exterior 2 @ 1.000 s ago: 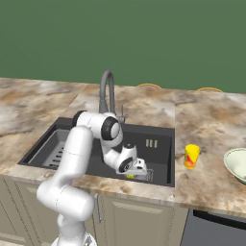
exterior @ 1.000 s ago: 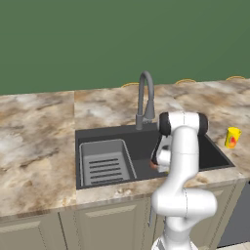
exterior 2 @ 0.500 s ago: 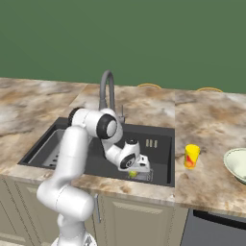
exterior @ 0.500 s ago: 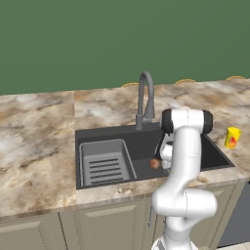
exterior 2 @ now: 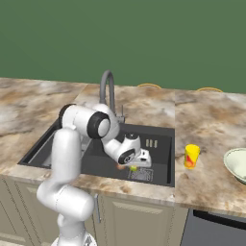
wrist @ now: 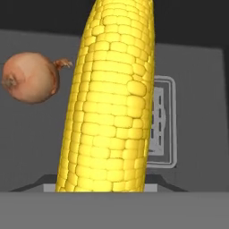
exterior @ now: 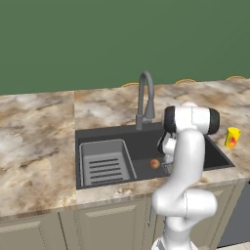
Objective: Remove the onion and corn from the sink. Then move the bowl and cup from the counter to the sink for washing.
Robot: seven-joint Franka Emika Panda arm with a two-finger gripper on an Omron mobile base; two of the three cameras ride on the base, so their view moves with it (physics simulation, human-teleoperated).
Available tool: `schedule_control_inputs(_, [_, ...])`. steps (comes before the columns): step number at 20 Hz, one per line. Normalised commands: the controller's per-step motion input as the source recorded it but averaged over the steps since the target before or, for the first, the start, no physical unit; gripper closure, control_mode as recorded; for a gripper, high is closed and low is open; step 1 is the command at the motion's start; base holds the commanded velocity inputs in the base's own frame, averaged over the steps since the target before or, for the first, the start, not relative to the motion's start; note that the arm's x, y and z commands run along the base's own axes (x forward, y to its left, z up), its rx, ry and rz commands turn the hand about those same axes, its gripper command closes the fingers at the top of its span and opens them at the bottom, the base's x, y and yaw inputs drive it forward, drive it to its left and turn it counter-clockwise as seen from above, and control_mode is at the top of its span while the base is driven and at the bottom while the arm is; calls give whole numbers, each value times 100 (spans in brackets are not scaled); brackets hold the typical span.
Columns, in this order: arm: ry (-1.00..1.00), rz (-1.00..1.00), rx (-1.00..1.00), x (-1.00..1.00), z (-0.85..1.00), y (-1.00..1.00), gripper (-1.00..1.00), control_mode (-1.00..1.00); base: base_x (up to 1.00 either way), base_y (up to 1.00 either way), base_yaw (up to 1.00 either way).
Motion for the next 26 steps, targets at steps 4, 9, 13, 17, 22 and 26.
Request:
schedule_control_inputs(4, [-2, 0, 0, -20, 48, -12, 100, -100, 0, 0, 0])
schedule_control_inputs(9, [0, 0, 0, -27, 48, -11, 100, -100, 0, 0, 0])
schedule_control_inputs(13, [0, 0, 0, -20, 52, -10, 100, -100, 0, 0, 0])
schedule_control_inputs(17, [0, 0, 0, -12, 55, -4, 100, -100, 0, 0, 0])
schedule_control_inputs(22, [-2, 0, 0, -10, 59, 0, 100, -100, 0, 0, 0])
schedule_control_inputs(26, [0, 0, 0, -5, 56, 0, 100, -100, 0, 0, 0])
